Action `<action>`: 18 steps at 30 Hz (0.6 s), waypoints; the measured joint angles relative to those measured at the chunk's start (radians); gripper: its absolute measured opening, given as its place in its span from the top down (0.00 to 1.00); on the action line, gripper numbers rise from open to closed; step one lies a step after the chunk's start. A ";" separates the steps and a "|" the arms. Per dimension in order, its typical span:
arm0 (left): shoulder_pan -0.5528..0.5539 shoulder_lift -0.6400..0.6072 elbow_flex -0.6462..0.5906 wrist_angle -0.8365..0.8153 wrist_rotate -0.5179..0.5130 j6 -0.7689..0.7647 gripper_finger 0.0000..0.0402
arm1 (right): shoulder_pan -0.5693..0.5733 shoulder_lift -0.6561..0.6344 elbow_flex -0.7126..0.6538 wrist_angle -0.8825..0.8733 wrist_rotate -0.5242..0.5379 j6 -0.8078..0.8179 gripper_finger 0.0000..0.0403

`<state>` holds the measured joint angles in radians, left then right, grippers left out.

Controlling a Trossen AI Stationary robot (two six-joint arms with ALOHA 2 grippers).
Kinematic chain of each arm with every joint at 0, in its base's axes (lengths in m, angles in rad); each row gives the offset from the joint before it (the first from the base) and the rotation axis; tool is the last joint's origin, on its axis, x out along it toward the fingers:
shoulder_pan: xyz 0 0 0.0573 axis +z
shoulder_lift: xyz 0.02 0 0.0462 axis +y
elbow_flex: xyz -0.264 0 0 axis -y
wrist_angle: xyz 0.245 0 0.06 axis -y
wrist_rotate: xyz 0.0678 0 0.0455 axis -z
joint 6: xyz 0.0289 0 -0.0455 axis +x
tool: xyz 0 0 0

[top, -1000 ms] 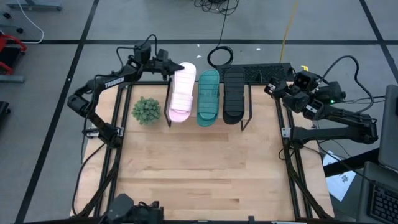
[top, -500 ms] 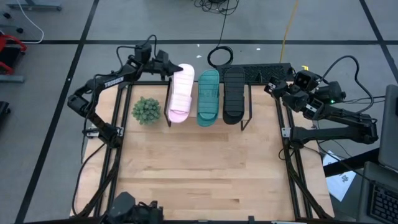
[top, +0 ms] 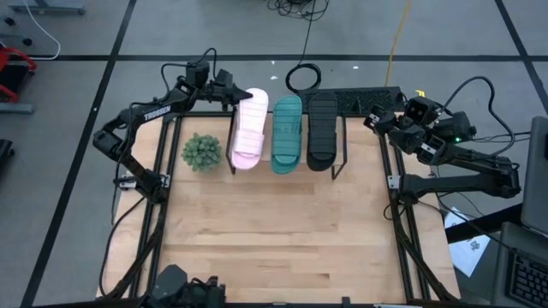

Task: Pick and place slides into the shelf
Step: Put the pair of pink slides on the shelf

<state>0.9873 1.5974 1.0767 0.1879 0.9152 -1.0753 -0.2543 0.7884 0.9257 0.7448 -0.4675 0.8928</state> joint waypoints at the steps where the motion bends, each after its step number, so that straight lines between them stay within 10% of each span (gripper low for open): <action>1: -0.001 0.000 0.000 0.000 0.000 -0.001 0.92 | 0.000 0.000 0.000 0.000 0.000 0.000 0.62; 18: 0.001 0.000 0.000 -0.100 -0.001 0.082 0.92 | 0.000 0.020 0.000 0.000 0.022 -0.015 0.62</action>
<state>0.9882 1.5974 1.0767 0.0883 0.9142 -0.9930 -0.2546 0.8082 0.9257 0.7444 -0.4454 0.8776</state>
